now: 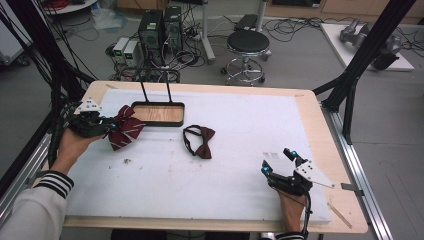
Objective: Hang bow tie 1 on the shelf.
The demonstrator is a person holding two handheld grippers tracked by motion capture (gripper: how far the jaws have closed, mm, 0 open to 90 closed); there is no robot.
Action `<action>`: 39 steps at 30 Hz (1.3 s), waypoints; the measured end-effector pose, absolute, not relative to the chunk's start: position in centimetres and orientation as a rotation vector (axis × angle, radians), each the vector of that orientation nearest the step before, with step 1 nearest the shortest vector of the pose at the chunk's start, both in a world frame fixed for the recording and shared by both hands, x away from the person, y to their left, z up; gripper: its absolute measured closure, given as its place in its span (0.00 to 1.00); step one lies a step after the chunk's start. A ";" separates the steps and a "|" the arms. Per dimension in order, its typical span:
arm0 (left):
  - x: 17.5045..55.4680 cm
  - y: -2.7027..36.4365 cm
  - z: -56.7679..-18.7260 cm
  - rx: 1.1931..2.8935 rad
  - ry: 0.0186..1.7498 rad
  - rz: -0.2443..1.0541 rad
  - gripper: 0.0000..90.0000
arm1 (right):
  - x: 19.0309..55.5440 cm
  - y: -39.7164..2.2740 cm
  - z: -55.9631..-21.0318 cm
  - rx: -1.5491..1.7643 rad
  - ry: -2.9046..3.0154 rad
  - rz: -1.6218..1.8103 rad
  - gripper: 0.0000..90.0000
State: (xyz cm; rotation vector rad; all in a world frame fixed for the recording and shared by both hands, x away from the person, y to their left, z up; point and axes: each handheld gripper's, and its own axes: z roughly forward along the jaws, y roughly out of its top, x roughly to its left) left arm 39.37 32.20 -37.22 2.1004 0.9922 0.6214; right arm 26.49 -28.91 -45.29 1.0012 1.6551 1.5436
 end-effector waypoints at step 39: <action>39.2 32.6 -30.6 1.775 0.888 0.666 0.83 | 26.5 -28.9 -45.3 1.001 1.655 1.545 0.12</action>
